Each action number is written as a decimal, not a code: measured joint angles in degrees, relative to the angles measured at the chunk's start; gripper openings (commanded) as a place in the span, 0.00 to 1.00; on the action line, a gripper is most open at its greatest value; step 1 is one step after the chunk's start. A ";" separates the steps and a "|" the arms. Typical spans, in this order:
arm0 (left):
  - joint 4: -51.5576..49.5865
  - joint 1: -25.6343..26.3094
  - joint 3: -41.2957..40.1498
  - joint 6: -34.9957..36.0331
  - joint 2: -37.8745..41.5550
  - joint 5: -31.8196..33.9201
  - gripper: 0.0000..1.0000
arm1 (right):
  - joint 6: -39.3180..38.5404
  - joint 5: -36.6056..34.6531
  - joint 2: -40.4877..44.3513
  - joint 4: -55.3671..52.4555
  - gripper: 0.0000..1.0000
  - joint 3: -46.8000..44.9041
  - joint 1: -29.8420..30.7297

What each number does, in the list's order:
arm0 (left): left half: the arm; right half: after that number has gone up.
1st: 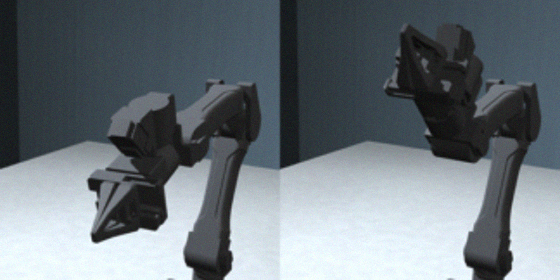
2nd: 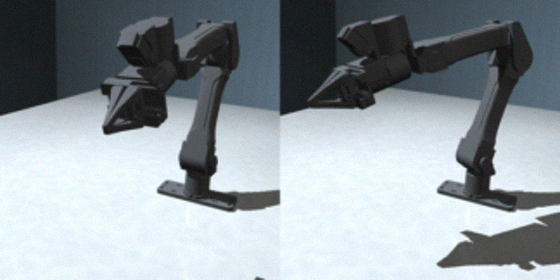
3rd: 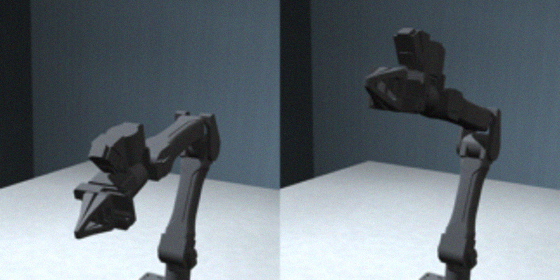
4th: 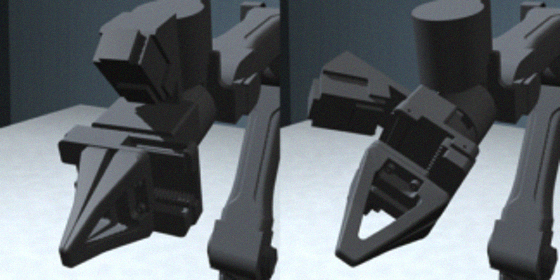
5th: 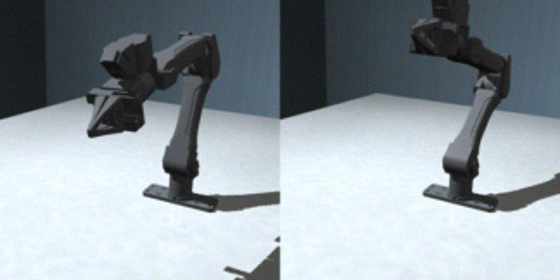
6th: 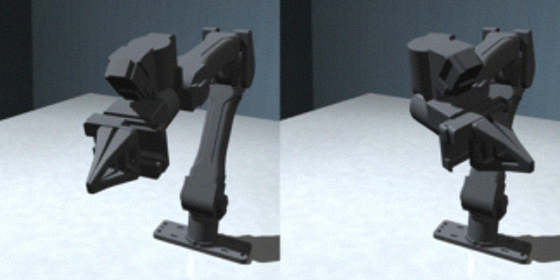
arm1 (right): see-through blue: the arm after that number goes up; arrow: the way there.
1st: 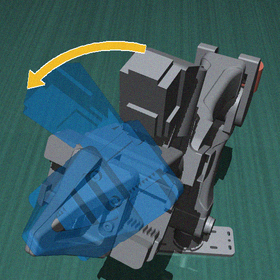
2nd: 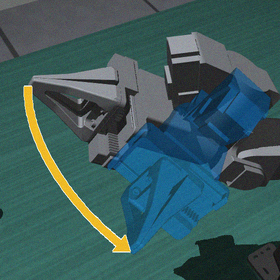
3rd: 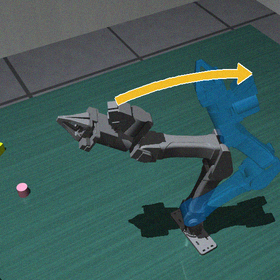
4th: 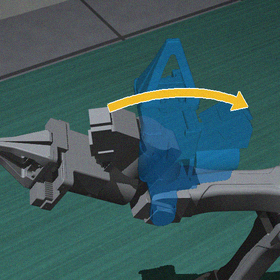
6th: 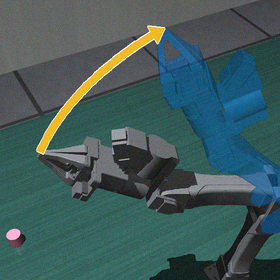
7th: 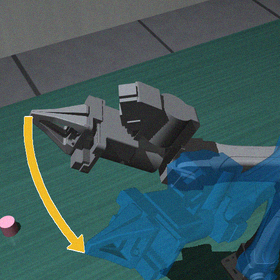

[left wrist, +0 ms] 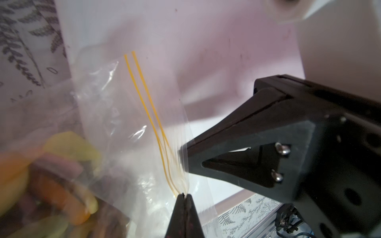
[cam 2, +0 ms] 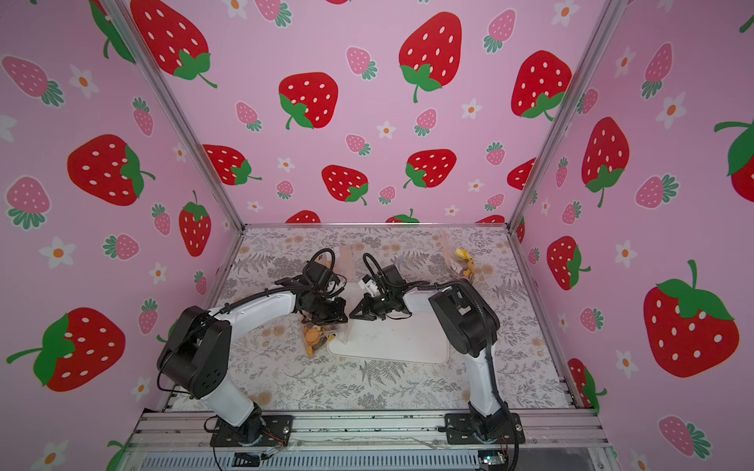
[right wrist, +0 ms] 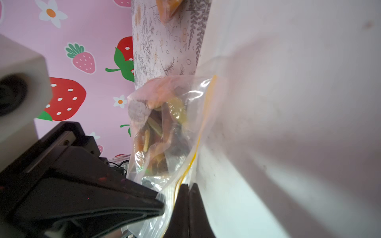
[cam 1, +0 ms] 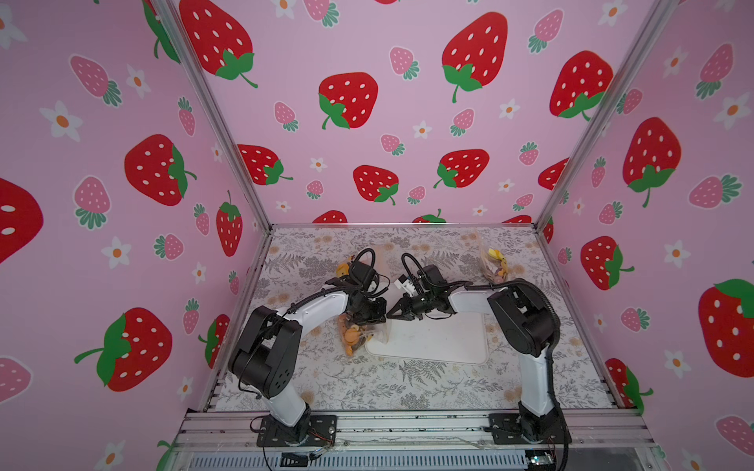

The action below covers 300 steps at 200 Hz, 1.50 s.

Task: Pour cookies out of the ziploc bag
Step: Open the ziploc bag at the center of the board.

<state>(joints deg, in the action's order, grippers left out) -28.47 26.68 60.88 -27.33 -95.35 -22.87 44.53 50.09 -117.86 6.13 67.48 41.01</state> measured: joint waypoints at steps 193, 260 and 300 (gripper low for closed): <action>-5.77 0.00 -0.83 -0.94 14.58 6.84 0.00 | -10.64 -12.59 9.66 -17.46 0.00 4.57 2.27; -9.22 0.00 -0.74 -0.96 20.44 7.87 0.00 | -13.03 -18.38 12.00 -24.48 0.00 4.57 3.15; -10.88 0.00 0.31 -0.92 21.07 7.96 0.00 | -14.23 -20.31 13.73 -26.71 0.00 4.59 3.87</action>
<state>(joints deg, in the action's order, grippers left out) -39.35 26.68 61.19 -28.25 -74.28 -14.92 30.30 29.78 -104.14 -20.58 72.07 44.88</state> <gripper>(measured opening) 0.050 0.040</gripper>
